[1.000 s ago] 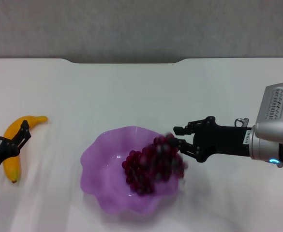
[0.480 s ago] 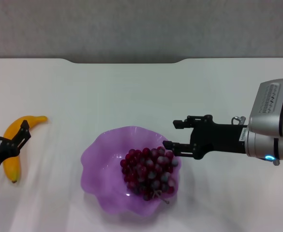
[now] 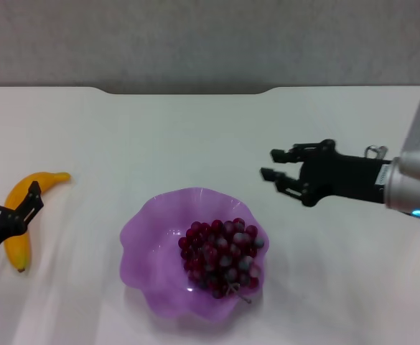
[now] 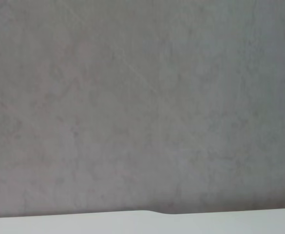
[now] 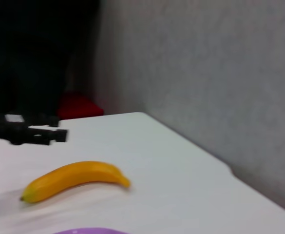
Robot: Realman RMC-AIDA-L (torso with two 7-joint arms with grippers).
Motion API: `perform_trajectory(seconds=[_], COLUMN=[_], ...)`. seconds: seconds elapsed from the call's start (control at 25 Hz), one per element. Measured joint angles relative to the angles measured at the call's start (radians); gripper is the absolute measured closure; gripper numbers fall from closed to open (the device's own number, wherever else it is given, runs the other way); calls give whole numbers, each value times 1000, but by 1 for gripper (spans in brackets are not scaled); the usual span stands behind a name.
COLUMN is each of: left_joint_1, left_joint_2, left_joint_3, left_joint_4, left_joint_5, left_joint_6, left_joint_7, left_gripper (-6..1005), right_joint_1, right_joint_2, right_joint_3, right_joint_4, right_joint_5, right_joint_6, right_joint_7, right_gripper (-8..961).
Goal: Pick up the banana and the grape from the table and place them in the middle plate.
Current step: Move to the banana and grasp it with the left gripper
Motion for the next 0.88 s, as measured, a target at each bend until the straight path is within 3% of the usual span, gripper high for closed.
perform_trajectory(seconds=[0.12, 0.28, 0.52, 0.72, 0.88], left_joint_1=[1, -5, -9, -15, -25], left_joint_2=[1, 1, 0, -1, 3], left_joint_3=[0, 0, 0, -9, -12], left_joint_4=[0, -2, -6, -7, -57], left_joint_5=[-3, -5, -5, -7, -30], left_joint_6=[-2, -20, -36, -38, -87], left_joint_7=[0, 0, 0, 0, -1], left_gripper=[109, 110, 110, 111, 112], right_joint_1=[-50, -140, -302, -326, -296], right_joint_2=[1, 3, 14, 15, 15], right_joint_3=[58, 97, 39, -83, -132], right_joint_4=[-47, -95, -81, 86, 237], right_joint_5=[36, 209, 769, 1172, 1273], right_joint_6=[5, 8, -85, -170, -183], right_joint_7=[-8, -84, -427, -661, -751], right_gripper=[533, 691, 949, 951, 952])
